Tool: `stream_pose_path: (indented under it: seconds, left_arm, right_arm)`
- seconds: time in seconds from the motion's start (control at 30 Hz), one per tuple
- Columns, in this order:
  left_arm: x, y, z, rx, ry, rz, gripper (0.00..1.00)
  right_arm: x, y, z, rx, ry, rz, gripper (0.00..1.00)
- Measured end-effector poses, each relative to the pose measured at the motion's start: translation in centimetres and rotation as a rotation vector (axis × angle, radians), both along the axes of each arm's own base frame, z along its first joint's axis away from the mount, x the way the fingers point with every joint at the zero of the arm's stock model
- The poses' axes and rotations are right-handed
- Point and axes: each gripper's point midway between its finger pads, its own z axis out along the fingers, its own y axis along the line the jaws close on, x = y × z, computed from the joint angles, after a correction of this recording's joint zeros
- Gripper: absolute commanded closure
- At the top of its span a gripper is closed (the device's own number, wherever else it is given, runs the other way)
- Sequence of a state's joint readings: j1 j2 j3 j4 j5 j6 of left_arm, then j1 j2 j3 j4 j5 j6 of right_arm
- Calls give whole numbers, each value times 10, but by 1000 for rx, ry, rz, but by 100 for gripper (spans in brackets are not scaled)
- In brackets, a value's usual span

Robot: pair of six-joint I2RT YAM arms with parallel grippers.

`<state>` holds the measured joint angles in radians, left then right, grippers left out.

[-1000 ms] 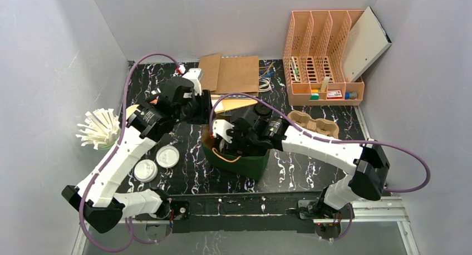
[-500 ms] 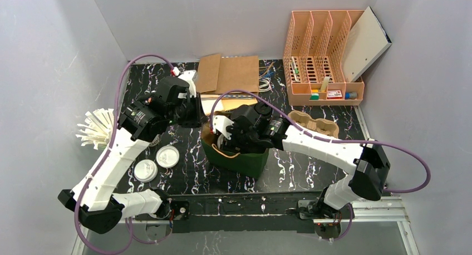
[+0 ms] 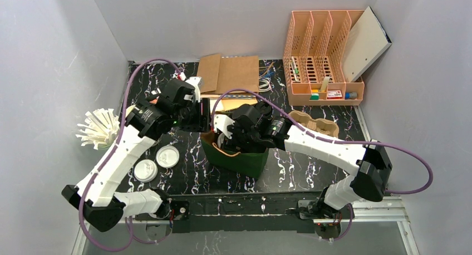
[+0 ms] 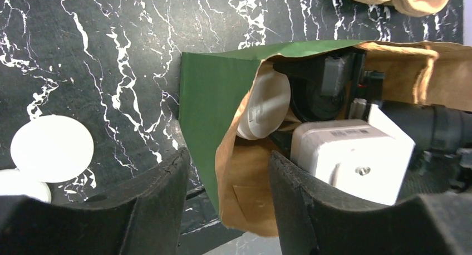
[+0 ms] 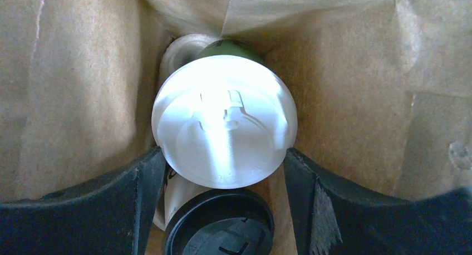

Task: Pack the takeout coffee
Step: Place the coffee cup on the cup tray.

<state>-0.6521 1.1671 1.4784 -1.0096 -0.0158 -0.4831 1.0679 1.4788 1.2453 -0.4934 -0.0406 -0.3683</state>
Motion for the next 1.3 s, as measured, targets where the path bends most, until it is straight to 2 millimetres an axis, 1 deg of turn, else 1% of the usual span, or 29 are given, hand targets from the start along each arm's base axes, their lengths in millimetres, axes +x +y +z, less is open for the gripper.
stream_pose_path:
  seconds: [0.1, 0.2, 0.27, 0.37, 0.4, 0.7, 0.77, 0.93, 1.0, 1.17, 1.3]
  left_arm:
    - [4, -3, -13, 30, 18, -17, 51]
    - [2, -3, -25, 46, 40, -36, 62]
    - [1, -4, -31, 53, 49, -50, 73]
    - [3, -6, -34, 66, 51, -70, 95]
    - [4, -6, -35, 70, 48, -76, 100]
    - [6, -6, -34, 81, 32, -91, 100]
    - [6, -5, -34, 85, 29, -90, 100]
    - [7, -5, -34, 86, 23, -87, 100]
    - [9, -7, -32, 80, 16, -87, 100]
    - [13, -11, -28, 55, -3, -83, 100]
    - [11, -13, -25, 29, -14, -83, 100]
  right_arm:
    - [0, 0, 0, -1, 1, -1, 53]
    - [0, 0, 0, 0, 2, -2, 53]
    - [0, 0, 0, 0, 2, -2, 53]
    - [0, -1, -1, -2, 4, -4, 53]
    - [0, -1, -1, -3, 7, -6, 54]
    - [-1, -6, 0, -20, 22, -31, 54]
    - [0, -6, 5, -16, 18, -36, 54]
    - [6, 0, 26, 16, -12, -51, 54]
    - [7, 0, 30, 20, -18, -54, 54]
    - [6, -3, 27, 1, -11, -56, 54]
    - [7, -4, 26, -7, -10, -62, 55]
